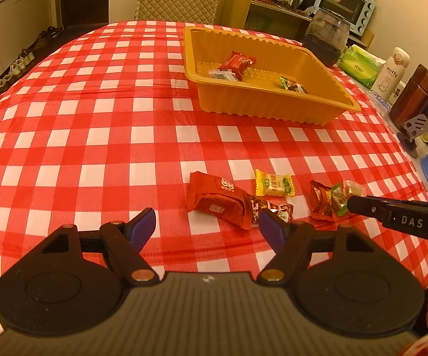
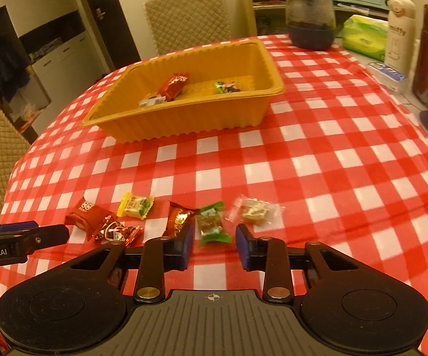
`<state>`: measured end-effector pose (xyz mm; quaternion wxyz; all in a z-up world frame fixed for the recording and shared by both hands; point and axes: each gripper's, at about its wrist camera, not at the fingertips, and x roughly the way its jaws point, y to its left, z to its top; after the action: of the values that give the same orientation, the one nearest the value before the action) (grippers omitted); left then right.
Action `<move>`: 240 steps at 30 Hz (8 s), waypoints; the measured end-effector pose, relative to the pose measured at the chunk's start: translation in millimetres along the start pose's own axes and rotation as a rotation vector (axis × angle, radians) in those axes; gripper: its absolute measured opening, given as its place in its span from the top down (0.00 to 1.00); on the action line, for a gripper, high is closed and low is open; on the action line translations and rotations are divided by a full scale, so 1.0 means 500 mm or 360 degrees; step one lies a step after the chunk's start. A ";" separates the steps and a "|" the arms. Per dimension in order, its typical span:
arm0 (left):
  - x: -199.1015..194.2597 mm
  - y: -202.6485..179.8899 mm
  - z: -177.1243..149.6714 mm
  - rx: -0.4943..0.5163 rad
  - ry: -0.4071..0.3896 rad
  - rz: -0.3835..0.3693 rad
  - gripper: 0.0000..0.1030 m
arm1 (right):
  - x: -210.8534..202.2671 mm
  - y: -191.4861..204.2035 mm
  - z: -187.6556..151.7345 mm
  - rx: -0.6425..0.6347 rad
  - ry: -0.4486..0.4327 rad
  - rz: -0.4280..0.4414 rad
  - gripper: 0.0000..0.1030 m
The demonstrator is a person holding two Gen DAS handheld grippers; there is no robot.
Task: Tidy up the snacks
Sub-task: 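Grasp the green-wrapped candy with the right gripper, then grasp the large red snack packet with the left gripper, then carry the red packet and green candy over the orange tray with both grippers, then open both grippers to drop the snacks into the orange tray, then move both grippers back toward the remaining snacks on the table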
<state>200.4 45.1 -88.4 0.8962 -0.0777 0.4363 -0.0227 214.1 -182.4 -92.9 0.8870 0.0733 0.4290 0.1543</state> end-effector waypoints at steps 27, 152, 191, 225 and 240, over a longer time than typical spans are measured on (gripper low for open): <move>0.093 -0.038 0.033 0.0521 0.0048 -0.0022 0.37 | 0.046 0.013 -0.008 -0.0115 0.0038 -0.0073 0.77; 0.039 -0.091 0.278 0.0176 -0.0260 -0.0122 0.67 | 0.009 0.016 0.260 -0.0155 -0.0249 0.0000 0.77; 0.075 -0.047 0.278 0.0086 -0.0235 -0.0077 0.62 | 0.122 0.013 0.336 -0.0074 -0.0231 0.0055 0.29; -0.161 -0.045 -0.005 -0.0032 -0.0194 -0.0055 0.48 | -0.207 -0.030 0.005 0.0168 -0.0244 -0.0065 0.29; -0.135 -0.073 -0.037 0.0006 -0.0130 -0.0079 0.42 | -0.192 -0.048 -0.033 0.0173 -0.0200 -0.0111 0.29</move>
<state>145.0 14.1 -41.2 0.9126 -0.0877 0.3971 -0.0425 150.3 -237.2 -38.5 0.9117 0.1159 0.3825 0.0950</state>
